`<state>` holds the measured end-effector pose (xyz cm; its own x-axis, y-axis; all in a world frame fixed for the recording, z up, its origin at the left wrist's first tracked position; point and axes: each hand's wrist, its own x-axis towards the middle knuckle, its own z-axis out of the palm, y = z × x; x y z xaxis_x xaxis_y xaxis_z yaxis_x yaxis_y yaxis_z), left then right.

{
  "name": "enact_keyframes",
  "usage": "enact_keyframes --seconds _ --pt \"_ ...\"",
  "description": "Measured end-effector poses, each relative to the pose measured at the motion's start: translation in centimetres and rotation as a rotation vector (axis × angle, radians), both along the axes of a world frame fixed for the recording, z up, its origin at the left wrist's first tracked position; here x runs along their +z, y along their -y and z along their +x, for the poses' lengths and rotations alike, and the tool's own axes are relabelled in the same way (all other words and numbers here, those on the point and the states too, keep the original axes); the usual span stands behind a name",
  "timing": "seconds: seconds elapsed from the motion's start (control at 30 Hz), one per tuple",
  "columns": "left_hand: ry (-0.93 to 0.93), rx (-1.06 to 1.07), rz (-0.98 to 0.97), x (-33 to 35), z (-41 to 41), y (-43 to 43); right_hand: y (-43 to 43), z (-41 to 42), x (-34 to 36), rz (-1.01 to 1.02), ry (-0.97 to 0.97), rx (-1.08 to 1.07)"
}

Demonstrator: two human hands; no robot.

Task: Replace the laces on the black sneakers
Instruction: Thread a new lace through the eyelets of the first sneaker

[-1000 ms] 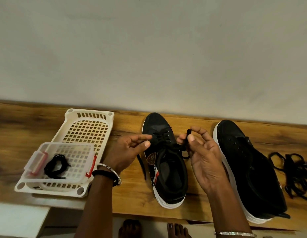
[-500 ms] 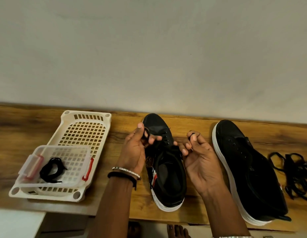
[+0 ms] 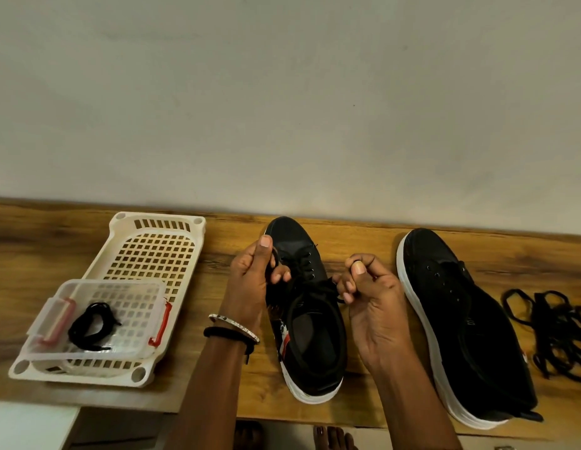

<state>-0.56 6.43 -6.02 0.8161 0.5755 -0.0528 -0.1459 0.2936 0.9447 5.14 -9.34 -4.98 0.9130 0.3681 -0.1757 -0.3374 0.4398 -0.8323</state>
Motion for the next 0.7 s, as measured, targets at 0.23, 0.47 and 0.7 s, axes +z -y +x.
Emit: enact_keyframes --seconds 0.23,0.47,0.7 --pt "-0.284 -0.250 0.354 0.4 -2.9 -3.4 2.6 1.0 0.9 -0.325 0.285 0.322" --pt "-0.285 -0.409 0.762 0.1 -3.5 -4.6 4.5 1.6 1.6 -0.714 0.403 0.537" --pt "-0.291 -0.285 0.929 -0.1 -3.1 -4.5 4.2 1.5 2.4 -0.691 0.463 0.436"
